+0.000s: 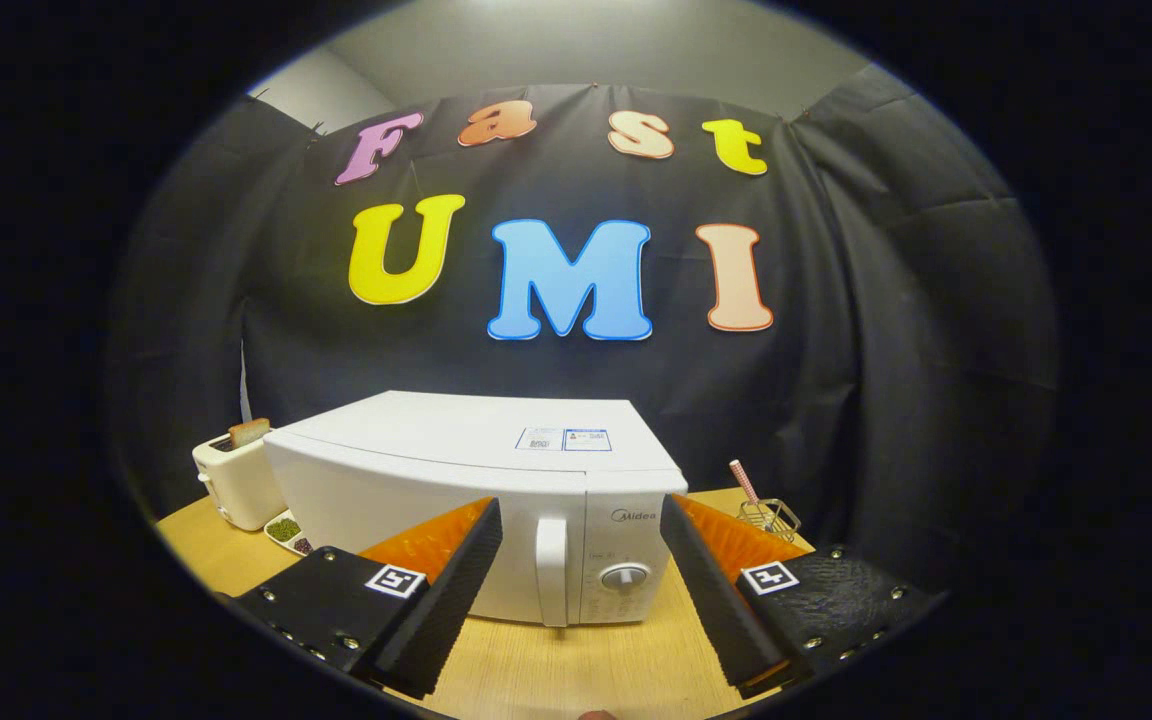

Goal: Open the microwave, put the food inside, and close the microwave door.

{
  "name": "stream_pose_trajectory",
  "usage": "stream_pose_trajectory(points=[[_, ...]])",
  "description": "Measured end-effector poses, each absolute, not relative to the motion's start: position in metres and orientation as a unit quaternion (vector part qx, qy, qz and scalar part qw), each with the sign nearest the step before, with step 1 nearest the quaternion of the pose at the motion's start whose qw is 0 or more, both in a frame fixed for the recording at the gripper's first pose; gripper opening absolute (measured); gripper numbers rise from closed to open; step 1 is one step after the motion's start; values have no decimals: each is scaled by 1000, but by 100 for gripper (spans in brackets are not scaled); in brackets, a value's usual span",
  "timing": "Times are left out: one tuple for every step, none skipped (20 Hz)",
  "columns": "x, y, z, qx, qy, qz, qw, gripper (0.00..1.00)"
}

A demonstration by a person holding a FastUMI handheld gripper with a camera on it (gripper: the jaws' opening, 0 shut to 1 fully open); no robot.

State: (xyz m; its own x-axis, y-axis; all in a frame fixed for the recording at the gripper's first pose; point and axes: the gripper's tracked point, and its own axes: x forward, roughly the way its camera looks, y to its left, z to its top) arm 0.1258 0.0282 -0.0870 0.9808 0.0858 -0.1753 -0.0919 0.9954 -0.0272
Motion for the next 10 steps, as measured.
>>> stream_pose_trajectory(points=[[131,31,-95,-21,95,47,994,99],[135,33,-103,-25,103,50,993,99],[140,35,-113,-28,114,53,992,99],[142,37,-124,-29,126,55,990,99],[146,38,-133,-30,137,55,989,99],[148,39,-144,-29,149,55,987,99],[151,40,-152,-27,158,54,986,99],[154,41,-159,-25,166,53,984,99],[156,41,-166,-23,174,51,983,95],[158,41,-170,-20,180,47,982,91]])
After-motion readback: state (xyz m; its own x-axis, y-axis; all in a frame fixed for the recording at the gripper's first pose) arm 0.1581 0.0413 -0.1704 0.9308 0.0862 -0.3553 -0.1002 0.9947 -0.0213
